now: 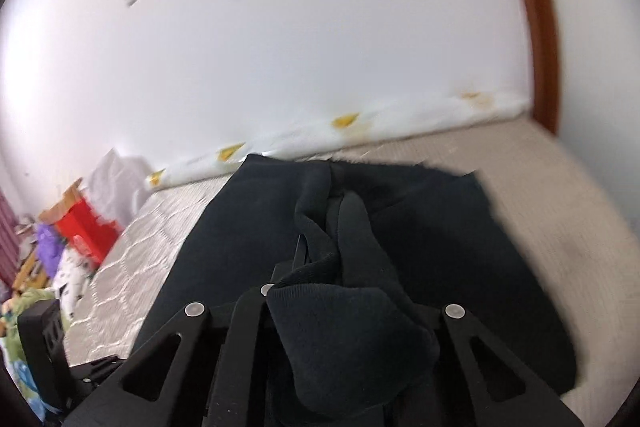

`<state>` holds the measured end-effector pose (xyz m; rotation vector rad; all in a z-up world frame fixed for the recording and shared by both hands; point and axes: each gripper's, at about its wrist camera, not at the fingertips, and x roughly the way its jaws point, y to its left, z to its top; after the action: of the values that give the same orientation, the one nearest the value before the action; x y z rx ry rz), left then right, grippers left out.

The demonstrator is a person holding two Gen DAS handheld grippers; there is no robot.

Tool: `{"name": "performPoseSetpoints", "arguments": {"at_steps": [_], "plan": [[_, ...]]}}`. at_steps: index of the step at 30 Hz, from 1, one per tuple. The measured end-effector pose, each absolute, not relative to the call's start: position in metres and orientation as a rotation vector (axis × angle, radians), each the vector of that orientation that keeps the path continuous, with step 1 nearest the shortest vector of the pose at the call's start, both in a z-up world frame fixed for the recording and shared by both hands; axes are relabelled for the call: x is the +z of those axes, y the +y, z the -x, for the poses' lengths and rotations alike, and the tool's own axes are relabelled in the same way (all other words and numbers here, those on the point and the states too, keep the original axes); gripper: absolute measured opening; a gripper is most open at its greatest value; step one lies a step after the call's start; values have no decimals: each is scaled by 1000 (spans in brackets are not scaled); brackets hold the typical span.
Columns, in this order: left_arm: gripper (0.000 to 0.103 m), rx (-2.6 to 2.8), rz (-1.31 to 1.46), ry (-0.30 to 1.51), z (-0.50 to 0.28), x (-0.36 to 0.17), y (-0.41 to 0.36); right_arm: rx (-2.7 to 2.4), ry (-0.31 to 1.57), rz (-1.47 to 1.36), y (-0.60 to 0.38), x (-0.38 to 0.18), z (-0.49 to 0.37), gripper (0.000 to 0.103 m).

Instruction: Fold small clothes

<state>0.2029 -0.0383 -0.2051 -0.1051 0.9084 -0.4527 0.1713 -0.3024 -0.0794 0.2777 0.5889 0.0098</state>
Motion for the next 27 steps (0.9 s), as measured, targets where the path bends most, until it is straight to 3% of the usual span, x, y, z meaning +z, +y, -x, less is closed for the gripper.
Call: {"name": "performPoseSetpoints", "arguments": {"at_steps": [4,14,17,18,19,21,24,26,27], "plan": [[73,-498,81,894,-203,-198,-61,-113,522,-261,-349,-64,-145,12],[72,-492,-45,903,-199,-204,-101,-263,625,-243,-404,-114,-119,12],[61,-506,-12,911,-201,-204,-100,-254,702,-258,-407,-125,-121,22],[52,-526,-1,911,-200,-204,-99,-254,698,-261,-407,-125,-117,29],[43,-538,3,910,-202,-204,-98,-261,686,-259,-405,-122,-111,44],[29,-561,0,899,-198,-201,-103,-302,676,-249,-402,-119,-100,56],[24,-533,-35,852,-191,-194,-109,-301,699,-284,-403,-123,-97,56],[22,-528,-17,845,-187,-189,-106,-296,745,-307,-402,-130,-102,45],[22,-527,-5,842,-186,-186,-104,-274,739,-327,-401,-130,-101,31]]}}
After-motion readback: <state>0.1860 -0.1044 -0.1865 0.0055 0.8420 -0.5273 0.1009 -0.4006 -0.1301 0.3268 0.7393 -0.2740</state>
